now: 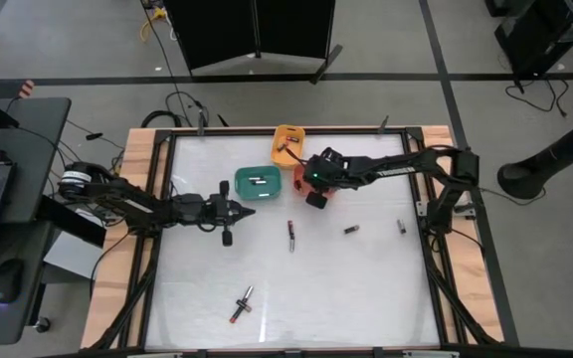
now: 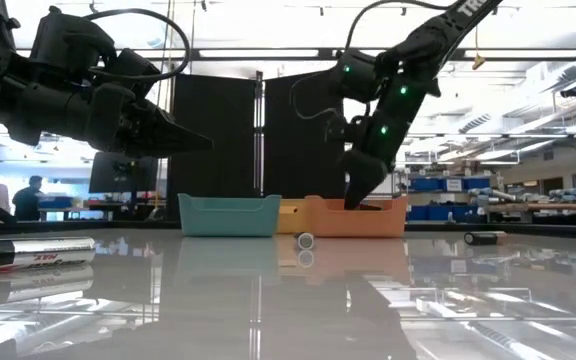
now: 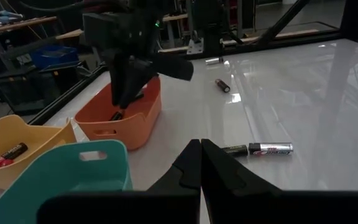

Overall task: Sort batteries
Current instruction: Put the brown battery into the orange bin, then put the silver battery into the green bin

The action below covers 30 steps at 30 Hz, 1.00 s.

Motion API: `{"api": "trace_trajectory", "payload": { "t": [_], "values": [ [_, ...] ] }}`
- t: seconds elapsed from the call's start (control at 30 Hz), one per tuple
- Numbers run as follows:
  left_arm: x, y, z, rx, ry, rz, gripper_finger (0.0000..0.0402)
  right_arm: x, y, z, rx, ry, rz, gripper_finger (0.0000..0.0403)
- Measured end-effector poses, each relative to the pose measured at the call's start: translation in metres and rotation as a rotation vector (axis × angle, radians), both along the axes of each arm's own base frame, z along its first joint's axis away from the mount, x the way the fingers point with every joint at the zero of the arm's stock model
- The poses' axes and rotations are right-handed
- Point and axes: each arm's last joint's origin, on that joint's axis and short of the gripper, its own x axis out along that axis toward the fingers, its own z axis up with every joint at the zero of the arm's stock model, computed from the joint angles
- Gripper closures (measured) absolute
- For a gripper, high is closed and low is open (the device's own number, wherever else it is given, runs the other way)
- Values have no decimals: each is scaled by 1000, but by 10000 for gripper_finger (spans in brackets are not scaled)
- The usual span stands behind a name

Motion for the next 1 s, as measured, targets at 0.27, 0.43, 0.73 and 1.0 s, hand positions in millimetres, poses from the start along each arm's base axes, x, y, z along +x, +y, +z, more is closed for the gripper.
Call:
{"api": "trace_trajectory", "payload": {
  "t": [0.27, 0.43, 0.73, 1.0],
  "values": [
    [0, 0, 0, -2, 1, 1, 392, 0, -2, -3, 8, 5, -10, 326],
    [0, 0, 0, -5, 3, 2, 392, 1, -2, -3, 7, -1, -13, 322],
    [0, 0, 0, -5, 4, 2, 392, 1, -2, -1, -8, -9, -18, 264],
    [0, 0, -1, -5, 8, 2, 392, -16, 21, 44, -42, -50, 23, 245]
  ]
}}
